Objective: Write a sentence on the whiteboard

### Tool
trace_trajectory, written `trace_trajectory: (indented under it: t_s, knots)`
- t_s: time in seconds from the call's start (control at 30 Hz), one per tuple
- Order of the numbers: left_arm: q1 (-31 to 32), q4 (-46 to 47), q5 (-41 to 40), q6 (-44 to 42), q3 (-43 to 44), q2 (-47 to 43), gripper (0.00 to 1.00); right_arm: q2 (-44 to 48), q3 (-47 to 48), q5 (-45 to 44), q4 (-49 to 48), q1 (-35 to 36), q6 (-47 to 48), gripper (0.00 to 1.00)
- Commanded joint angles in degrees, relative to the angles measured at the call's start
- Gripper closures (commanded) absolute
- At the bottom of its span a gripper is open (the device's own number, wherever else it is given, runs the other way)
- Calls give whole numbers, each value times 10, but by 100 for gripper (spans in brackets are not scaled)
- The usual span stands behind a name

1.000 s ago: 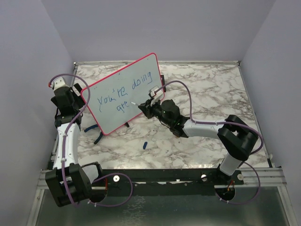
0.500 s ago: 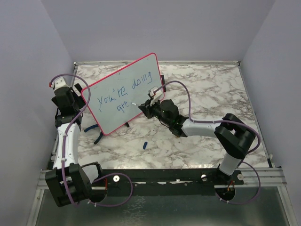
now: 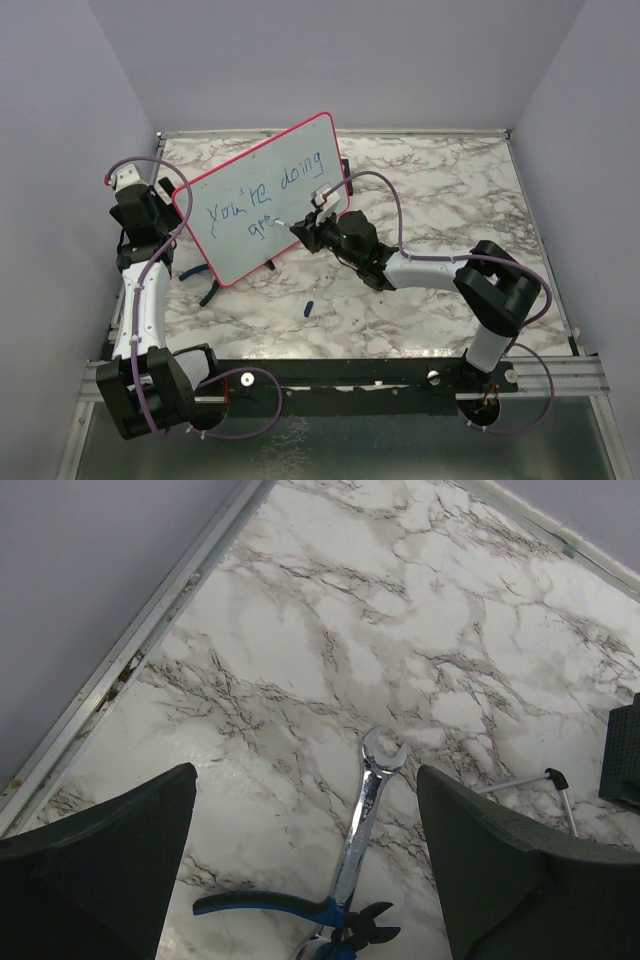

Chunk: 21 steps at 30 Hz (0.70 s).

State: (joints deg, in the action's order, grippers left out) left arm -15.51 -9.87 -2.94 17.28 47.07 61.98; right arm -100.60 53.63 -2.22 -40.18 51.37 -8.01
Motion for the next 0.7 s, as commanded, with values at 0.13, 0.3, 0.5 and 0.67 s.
trace_trajectory:
  t_s: [0.13,0.3,0.5,0.67]
  knots:
    - [10,13,26,-3,-6,-10,8,2,14,-32,-19,-2,-16,100]
    - [10,14,26,-3,-6,-10,8,7,13,-61,-22,-2,-18,100]
    - [11,13,26,-3,-6,-11,8,12,9,-74,-26,-2,-18,100]
    - [11,13,27,-4,-7,-11,8,14,7,-79,-33,-2,-19,100]
